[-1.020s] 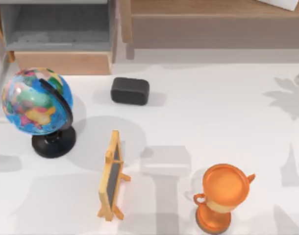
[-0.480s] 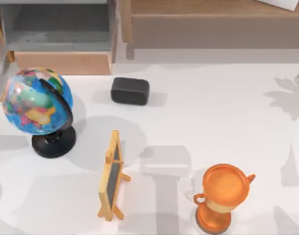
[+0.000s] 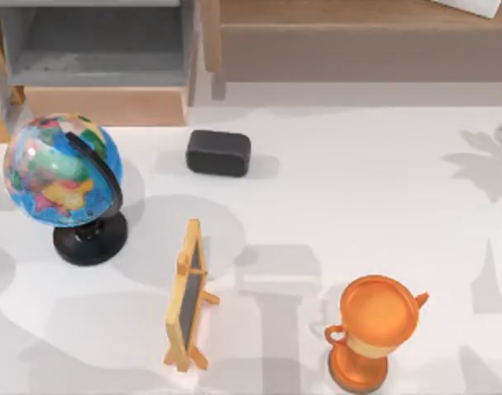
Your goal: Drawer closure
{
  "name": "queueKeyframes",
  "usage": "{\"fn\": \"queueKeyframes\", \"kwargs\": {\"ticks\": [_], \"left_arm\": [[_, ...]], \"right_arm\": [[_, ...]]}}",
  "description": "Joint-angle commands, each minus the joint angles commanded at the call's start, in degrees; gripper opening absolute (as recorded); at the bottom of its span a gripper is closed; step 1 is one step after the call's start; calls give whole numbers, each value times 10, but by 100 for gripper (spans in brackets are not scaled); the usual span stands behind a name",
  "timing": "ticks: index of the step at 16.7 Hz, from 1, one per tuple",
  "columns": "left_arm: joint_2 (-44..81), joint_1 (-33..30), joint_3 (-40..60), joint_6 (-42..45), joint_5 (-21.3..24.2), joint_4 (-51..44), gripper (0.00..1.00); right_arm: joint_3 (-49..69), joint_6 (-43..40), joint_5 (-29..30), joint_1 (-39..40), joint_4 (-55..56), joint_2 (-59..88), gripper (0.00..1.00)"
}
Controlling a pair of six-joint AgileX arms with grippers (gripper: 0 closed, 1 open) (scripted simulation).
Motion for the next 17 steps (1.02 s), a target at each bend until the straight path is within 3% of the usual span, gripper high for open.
{"fn": "queueKeyframes", "kwargs": {"ticks": [7,13,17], "left_arm": [[10,-7,25,0,-11,-17,0],[67,-36,151,-4,-39,-82,0],[80,-45,177,-4,-46,-98,0]], "right_arm": [[0,0,0,0,0,0,100],[0,0,0,0,0,0,100],[0,0,0,0,0,0,100]]}}
